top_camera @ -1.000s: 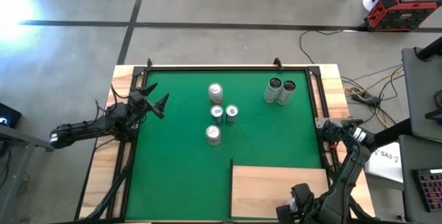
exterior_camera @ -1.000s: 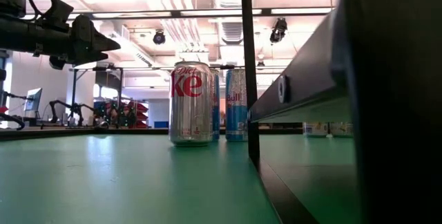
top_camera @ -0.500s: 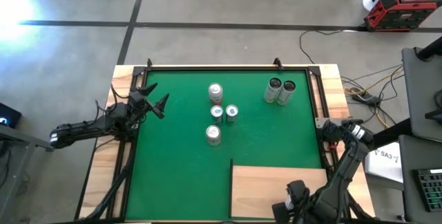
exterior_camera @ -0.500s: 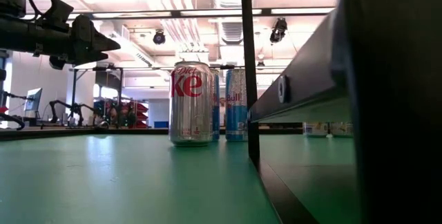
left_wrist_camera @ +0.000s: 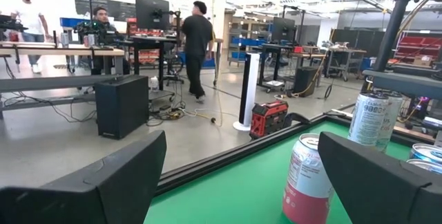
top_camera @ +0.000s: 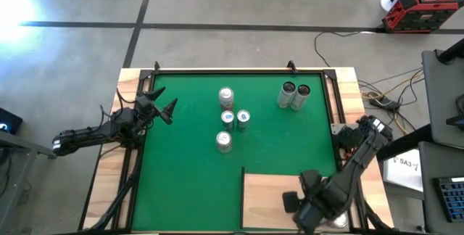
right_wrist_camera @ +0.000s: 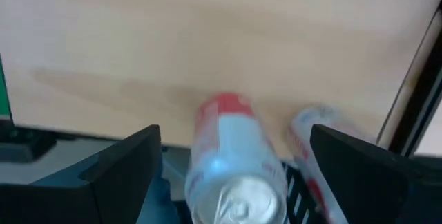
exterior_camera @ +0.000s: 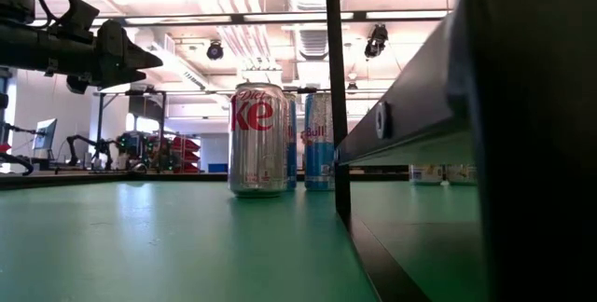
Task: Place canned beverage on shelf
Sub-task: Put the right white-yellow soda can on the shelf
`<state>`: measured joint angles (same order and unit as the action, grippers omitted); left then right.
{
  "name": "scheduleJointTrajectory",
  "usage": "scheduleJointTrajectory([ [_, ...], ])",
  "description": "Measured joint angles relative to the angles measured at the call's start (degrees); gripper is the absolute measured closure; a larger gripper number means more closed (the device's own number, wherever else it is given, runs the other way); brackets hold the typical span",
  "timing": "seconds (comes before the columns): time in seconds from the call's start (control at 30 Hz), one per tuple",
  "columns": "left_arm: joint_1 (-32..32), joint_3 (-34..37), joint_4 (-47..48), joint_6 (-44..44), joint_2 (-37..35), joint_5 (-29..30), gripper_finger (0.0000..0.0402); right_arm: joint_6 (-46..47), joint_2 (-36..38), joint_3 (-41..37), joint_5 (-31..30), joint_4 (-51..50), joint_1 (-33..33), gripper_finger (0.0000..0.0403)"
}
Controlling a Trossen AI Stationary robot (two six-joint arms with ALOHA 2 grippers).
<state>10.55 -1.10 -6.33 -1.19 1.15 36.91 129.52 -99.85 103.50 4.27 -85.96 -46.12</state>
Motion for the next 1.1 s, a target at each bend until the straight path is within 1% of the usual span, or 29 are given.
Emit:
scheduleJointTrajectory([
  [0.13, -0.01, 0.00, 0.01, 0.01, 0.00, -0.01, 0.0038, -2.86, 0.77, -0.02, -2.35, -3.65, 2.53, 0.0038],
  [0.27, 0.00, 0.00, 0.00, 0.00, 0.00, 0.00, 0.0038, -5.51, 1.67, -0.61, -5.31, -4.00, 4.70, 0.0043],
  [0.4, -0.01, 0.00, 0.00, 0.01, 0.00, 0.00, 0.0038, -9.24, 4.03, -2.51, -9.48, -3.99, 6.52, 0.0071],
  [0.53, 0.00, 0.00, 0.00, 0.02, 0.00, 0.00, 0.0038, -10.82, 7.58, -5.30, -10.35, -4.03, 9.56, 0.0109],
  [0.63, -0.01, 0.00, 0.00, 0.00, 0.00, -0.01, 0.0038, -12.40, 11.58, -8.69, -11.45, -4.06, 13.14, 0.0135],
  [0.73, -0.02, 0.00, 0.01, 0.02, 0.00, -0.02, 0.0038, -15.01, 16.73, -13.14, -12.43, -4.14, 18.49, 0.0149],
  [0.8, 0.00, 0.00, 0.00, 0.01, 0.00, 0.00, 0.0038, -16.43, 20.30, -16.19, -12.33, -4.15, 22.90, 0.0149],
  [0.87, -0.02, 0.00, 0.00, 0.00, 0.00, -0.02, 0.0038, -18.31, 23.39, -18.83, -11.76, -4.13, 27.31, 0.0140],
  [1.0, 0.00, 0.00, 0.00, 0.02, 0.00, -0.02, 0.0038, -22.21, 27.89, -22.53, -9.97, -3.63, 34.95, 0.0108],
  [1.1, 0.00, 0.00, 0.00, 0.02, 0.00, 0.00, 0.0038, -22.73, 29.06, -23.79, -9.81, -2.64, 39.29, 0.0082],
])
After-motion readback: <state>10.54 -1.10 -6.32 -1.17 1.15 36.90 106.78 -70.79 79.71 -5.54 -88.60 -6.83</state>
